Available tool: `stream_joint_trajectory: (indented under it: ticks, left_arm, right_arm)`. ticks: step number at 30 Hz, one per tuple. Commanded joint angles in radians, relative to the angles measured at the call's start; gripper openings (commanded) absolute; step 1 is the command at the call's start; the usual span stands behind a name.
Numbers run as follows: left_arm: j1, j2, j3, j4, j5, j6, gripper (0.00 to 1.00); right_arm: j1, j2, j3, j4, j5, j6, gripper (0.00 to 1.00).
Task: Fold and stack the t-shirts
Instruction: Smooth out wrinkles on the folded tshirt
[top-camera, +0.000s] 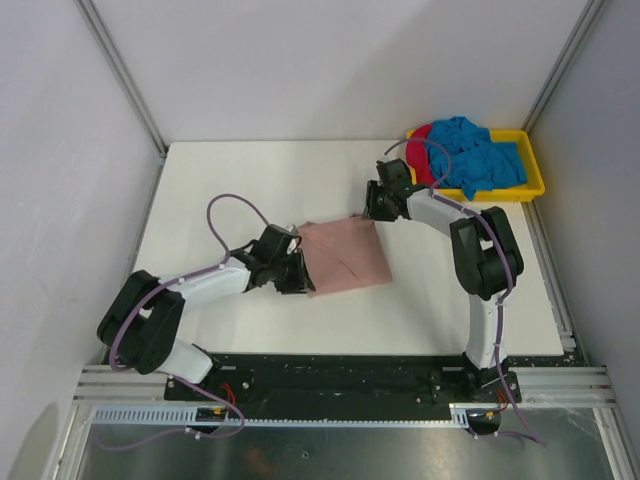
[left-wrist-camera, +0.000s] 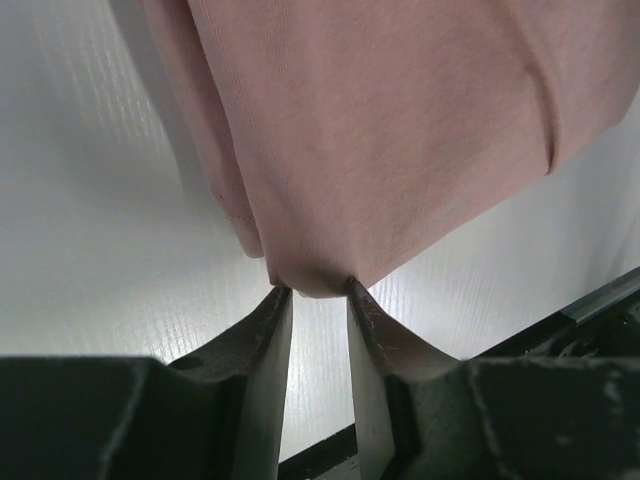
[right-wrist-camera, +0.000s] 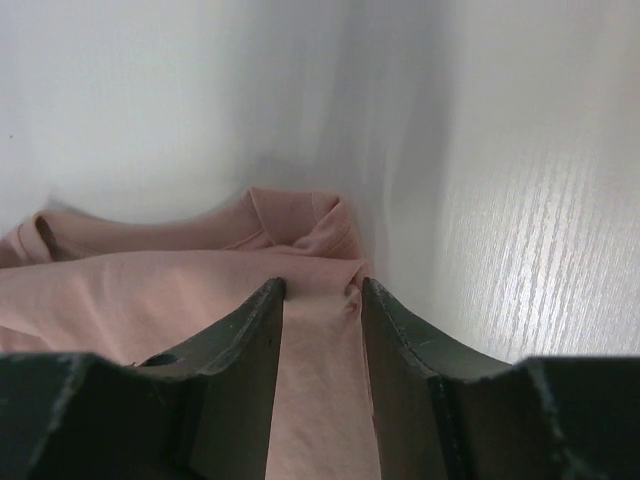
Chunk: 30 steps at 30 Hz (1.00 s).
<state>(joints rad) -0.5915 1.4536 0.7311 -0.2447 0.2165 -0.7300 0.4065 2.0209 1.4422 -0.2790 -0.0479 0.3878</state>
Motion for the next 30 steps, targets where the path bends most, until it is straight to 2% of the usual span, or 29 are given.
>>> stream_joint_trajectory:
  ticks: [1, 4, 6, 8, 10, 17, 24, 30]
  left_arm:
    - [-0.014, 0.02, -0.001, 0.021, -0.036, -0.02, 0.31]
    - [-0.015, 0.026, -0.006, 0.02, -0.049, -0.024, 0.25]
    - [-0.016, 0.026, -0.008, 0.02, -0.058, -0.024, 0.19]
    - [-0.016, 0.025, -0.007, 0.02, -0.064, -0.021, 0.08]
    - [-0.016, 0.017, -0.011, 0.018, -0.071, -0.018, 0.02]
    - [-0.009, -0.053, -0.029, -0.072, -0.131, 0.019, 0.0]
    - [0.021, -0.103, -0.062, -0.103, -0.141, 0.041, 0.0]
    - [0.027, -0.069, -0.042, -0.106, -0.119, 0.064, 0.0]
  right_arm:
    - [0.011, 0.031, 0.066, -0.013, 0.027, -0.002, 0.41]
    - [0.015, 0.04, 0.075, -0.02, 0.032, 0.001, 0.34]
    - [0.015, 0.042, 0.086, -0.026, 0.036, 0.003, 0.23]
    - [0.016, 0.047, 0.107, -0.044, 0.045, 0.003, 0.1]
    - [0.02, 0.051, 0.135, -0.074, 0.084, 0.001, 0.03]
    - [0.026, 0.076, 0.265, -0.179, 0.195, -0.017, 0.0]
    - [0.026, 0.178, 0.38, -0.233, 0.216, -0.021, 0.0]
    - [0.026, 0.239, 0.405, -0.25, 0.212, -0.02, 0.03]
